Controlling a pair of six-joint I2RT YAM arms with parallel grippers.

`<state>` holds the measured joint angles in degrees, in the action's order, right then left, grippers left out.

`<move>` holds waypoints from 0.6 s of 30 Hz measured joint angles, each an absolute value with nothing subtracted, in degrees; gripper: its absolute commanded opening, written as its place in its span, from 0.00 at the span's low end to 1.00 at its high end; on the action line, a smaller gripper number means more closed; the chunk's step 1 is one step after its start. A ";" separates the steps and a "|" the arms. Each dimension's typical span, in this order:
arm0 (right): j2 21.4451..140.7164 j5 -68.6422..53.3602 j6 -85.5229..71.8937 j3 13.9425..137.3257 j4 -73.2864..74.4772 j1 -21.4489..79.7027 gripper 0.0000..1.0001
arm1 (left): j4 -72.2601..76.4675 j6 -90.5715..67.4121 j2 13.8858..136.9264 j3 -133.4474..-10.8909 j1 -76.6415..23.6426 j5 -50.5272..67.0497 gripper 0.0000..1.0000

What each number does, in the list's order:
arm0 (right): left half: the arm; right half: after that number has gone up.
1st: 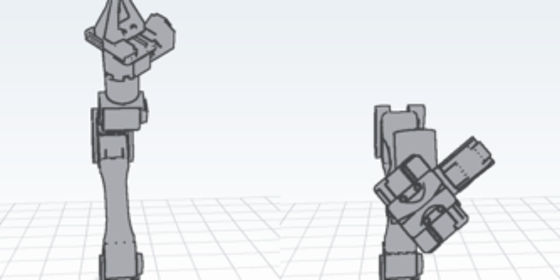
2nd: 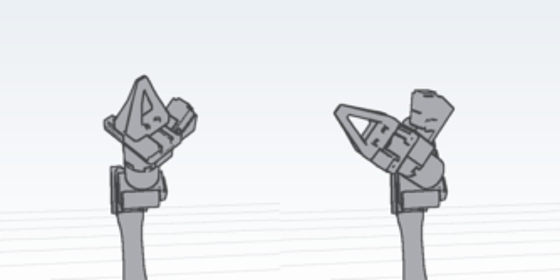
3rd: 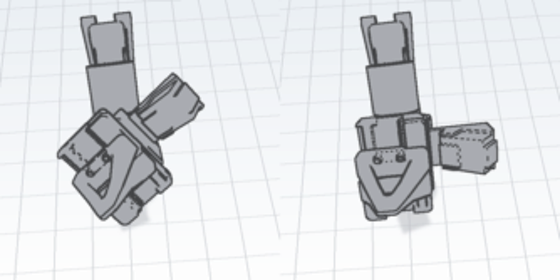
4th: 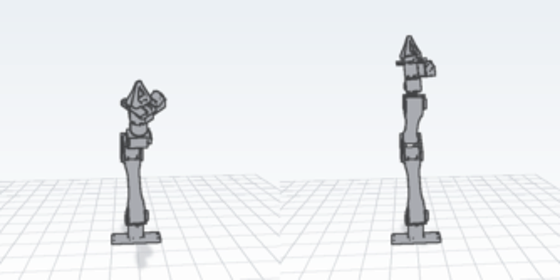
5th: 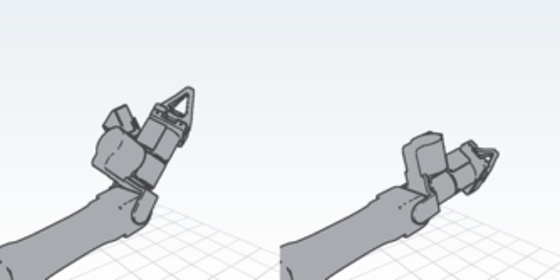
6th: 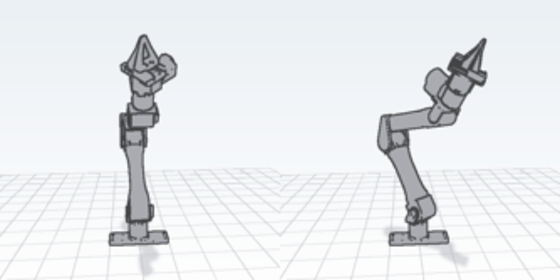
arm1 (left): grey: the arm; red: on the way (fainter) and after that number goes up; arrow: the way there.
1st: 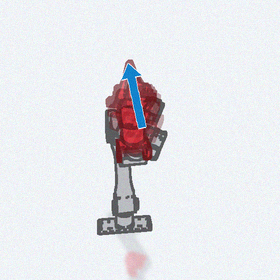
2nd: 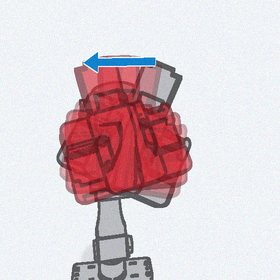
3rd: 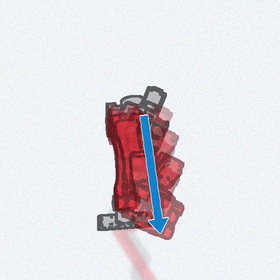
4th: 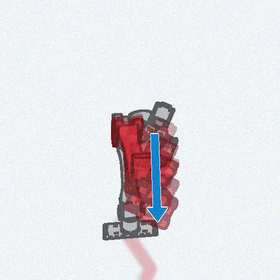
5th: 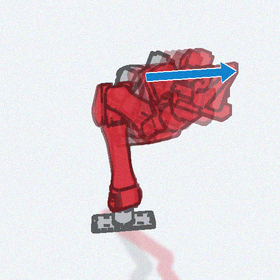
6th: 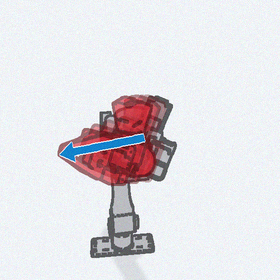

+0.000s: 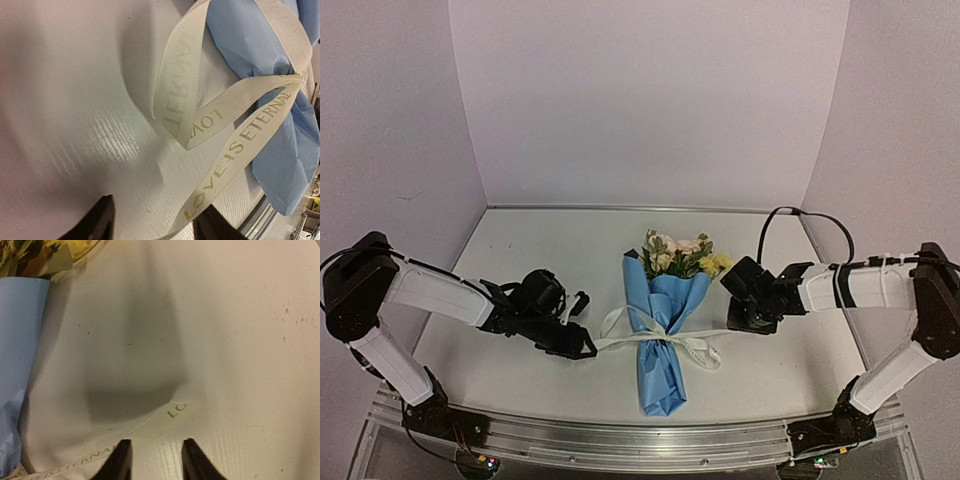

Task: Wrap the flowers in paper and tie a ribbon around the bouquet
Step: Reset both arms

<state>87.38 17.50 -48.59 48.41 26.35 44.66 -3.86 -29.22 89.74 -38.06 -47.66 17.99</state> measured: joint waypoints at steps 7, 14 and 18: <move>82.03 13.87 -44.49 51.15 28.33 44.57 0.98 | -7.49 -30.84 80.99 -42.01 -44.25 15.12 1.00; 73.61 11.61 -42.45 51.53 29.62 42.80 0.98 | -9.35 -31.54 77.45 -52.47 -36.25 14.09 1.00; 68.40 13.63 -40.91 51.55 30.76 42.35 0.98 | -10.48 -33.06 77.45 -57.07 -32.26 13.99 1.00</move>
<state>68.40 13.63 -40.91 51.55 30.76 42.35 -10.48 -33.06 77.45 -57.07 -32.26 13.99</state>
